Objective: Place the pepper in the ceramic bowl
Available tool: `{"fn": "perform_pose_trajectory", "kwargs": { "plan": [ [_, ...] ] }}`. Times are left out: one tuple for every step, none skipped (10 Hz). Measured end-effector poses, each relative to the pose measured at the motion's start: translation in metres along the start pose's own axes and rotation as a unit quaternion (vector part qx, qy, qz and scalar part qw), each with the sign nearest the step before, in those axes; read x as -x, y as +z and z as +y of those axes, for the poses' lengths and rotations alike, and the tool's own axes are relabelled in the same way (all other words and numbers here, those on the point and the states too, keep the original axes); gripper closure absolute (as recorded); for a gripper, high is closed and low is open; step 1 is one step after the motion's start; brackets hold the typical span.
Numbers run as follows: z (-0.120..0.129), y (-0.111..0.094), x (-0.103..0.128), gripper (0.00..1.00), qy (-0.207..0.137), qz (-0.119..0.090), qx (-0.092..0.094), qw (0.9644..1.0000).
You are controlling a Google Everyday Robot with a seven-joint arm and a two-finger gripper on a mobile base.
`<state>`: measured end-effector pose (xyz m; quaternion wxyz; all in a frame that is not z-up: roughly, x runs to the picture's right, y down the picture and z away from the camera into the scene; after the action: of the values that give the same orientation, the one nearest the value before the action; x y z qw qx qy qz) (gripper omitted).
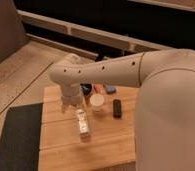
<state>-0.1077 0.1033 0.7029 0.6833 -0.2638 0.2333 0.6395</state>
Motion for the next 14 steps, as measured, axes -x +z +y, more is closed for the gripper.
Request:
{"fn": "perform_pose_trajectory", "kwargs": {
  "plan": [
    [0.000,0.000,0.000,0.35,0.000,0.000,0.000,1.0000],
    [0.000,0.000,0.000,0.35,0.000,0.000,0.000,1.0000],
    [0.000,0.000,0.000,0.35,0.000,0.000,0.000,1.0000],
    [0.000,-0.001,0.001,0.35,-0.001,-0.001,-0.002,1.0000],
    [-0.005,0.000,0.009,0.35,-0.009,-0.011,-0.015,0.9998],
    [-0.006,-0.001,0.017,0.35,-0.016,-0.020,-0.023,0.9994],
    [-0.006,-0.003,0.026,0.35,-0.025,-0.032,-0.029,0.9987],
    [-0.011,-0.008,0.041,0.35,-0.030,-0.050,-0.029,0.9979],
    [-0.013,-0.014,0.051,0.35,-0.036,-0.067,-0.025,0.9968],
    [-0.014,-0.023,0.064,0.35,-0.048,-0.092,-0.015,0.9945],
    [-0.014,-0.040,0.078,0.35,-0.065,-0.133,0.005,0.9889],
    [-0.015,-0.052,0.084,0.35,-0.078,-0.161,0.020,0.9837],
    [-0.017,-0.068,0.090,0.35,-0.090,-0.193,0.039,0.9764],
    [-0.020,-0.079,0.091,0.35,-0.095,-0.214,0.053,0.9709]
  ]
}}
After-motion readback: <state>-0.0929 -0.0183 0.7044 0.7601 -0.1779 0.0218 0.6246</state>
